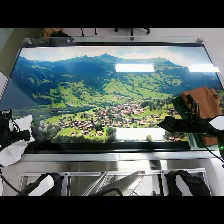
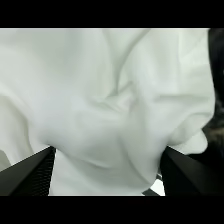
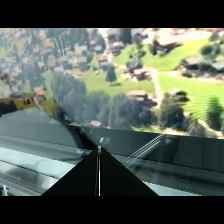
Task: Fold the shirts.
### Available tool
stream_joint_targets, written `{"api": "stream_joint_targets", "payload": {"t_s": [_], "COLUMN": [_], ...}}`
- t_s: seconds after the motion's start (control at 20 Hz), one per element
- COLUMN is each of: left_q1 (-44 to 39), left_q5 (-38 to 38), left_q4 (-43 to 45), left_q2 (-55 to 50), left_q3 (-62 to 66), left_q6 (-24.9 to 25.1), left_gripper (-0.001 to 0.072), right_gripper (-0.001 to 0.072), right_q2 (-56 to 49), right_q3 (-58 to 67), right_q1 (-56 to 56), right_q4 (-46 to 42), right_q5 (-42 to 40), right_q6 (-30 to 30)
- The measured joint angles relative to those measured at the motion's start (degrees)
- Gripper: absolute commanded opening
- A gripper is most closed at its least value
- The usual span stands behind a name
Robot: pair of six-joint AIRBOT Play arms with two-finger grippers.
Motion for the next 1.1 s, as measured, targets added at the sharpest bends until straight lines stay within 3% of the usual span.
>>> {"api": "stream_joint_targets", "payload": {"t_s": [0.1, 0.15, 0.2, 0.25, 0.3, 0.65, 0.95, 1.1], "left_q1": [2.19, 2.99, 3.52, 3.93, 4.20, -2.47, -21.00, -32.98], "left_q5": [0.63, 0.83, 0.59, 0.59, 0.02, -8.55, -12.31, -10.56], "left_q4": [-0.39, -0.57, -0.59, -0.59, -0.59, -5.57, -26.43, -31.85], "left_q2": [-4.61, -6.95, -8.87, -10.80, -12.59, -11.96, -0.50, 3.45], "left_q3": [2.05, 3.17, 4.31, 5.68, 7.19, 21.70, 32.09, 30.58], "left_q6": [0.59, 1.09, 1.53, 1.92, 2.12, 6.40, 10.21, 10.32], "left_gripper": [0.0701, 0.0651, 0.0435, 0.0161, 0.0018, 0.0017, 0.0018, 0.0019], "right_gripper": [0.0021, 0.0021, 0.0021, 0.0021, 0.0021, 0.0021, 0.0021, 0.0021], "right_q2": [0.00, -0.02, 0.00, -0.02, 0.00, 0.00, 0.00, 0.00], "right_q3": [0.00, 0.00, 0.00, 0.00, 0.00, 0.00, 0.00, 0.00], "right_q1": [0.00, 0.00, 0.00, 0.00, 0.00, 0.00, 0.00, 0.00], "right_q4": [0.00, 0.02, 0.00, 0.02, 0.00, 0.02, 0.02, 0.00], "right_q5": [0.00, -0.02, -0.02, -0.02, -0.02, 0.00, -0.02, 0.00], "right_q6": [0.00, 0.00, 0.00, 0.00, 0.00, 0.00, 0.00, 0.00]}}
